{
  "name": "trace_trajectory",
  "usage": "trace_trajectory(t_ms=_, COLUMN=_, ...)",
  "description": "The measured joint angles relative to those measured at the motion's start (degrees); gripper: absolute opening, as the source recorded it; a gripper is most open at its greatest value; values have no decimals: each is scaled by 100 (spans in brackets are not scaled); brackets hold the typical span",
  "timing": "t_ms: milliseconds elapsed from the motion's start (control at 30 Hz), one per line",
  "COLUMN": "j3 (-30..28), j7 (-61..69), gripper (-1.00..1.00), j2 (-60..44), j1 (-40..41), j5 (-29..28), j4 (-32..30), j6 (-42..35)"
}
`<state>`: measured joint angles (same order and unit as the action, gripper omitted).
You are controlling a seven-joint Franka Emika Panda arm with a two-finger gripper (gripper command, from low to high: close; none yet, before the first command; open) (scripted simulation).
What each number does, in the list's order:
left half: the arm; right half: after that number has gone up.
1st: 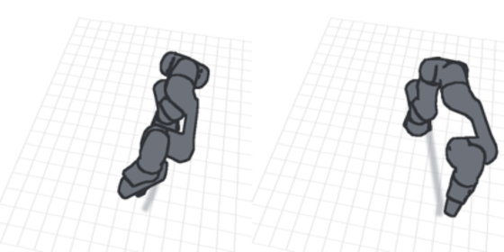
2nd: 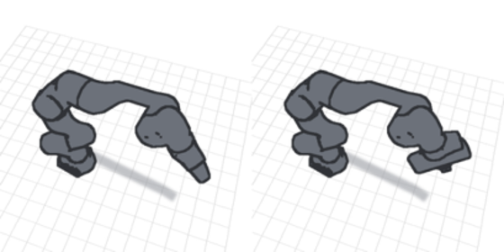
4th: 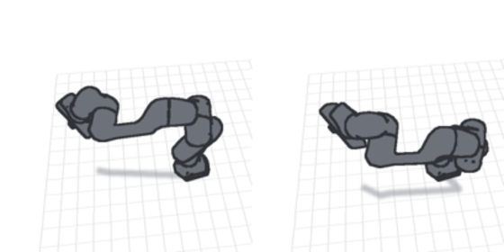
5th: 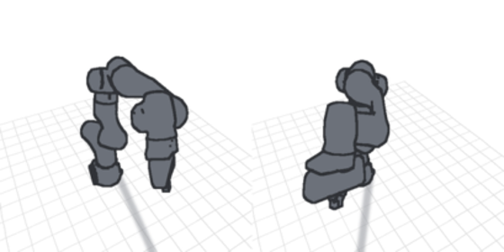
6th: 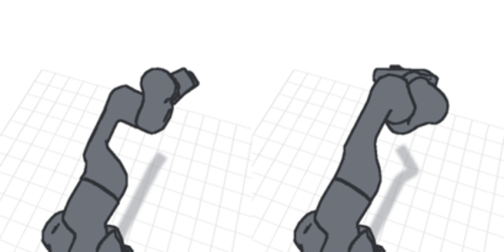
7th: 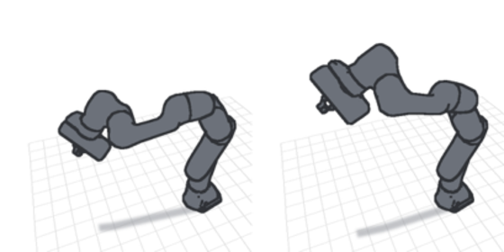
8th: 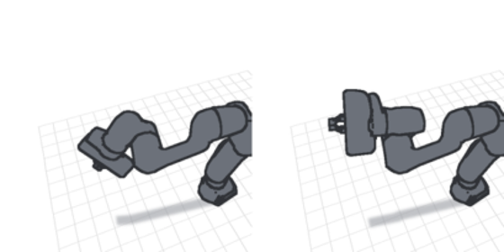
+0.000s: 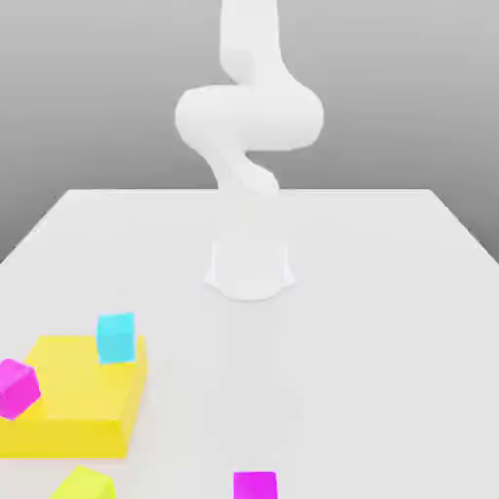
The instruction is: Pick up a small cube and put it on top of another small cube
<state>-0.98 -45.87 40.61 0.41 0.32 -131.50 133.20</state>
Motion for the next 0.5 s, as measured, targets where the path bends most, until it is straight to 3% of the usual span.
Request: trace_trajectory(t_ms=500, j3=-620, j7=86, gripper=0, j2=-3149, j1=273, j5=336, j4=172, j6=853)
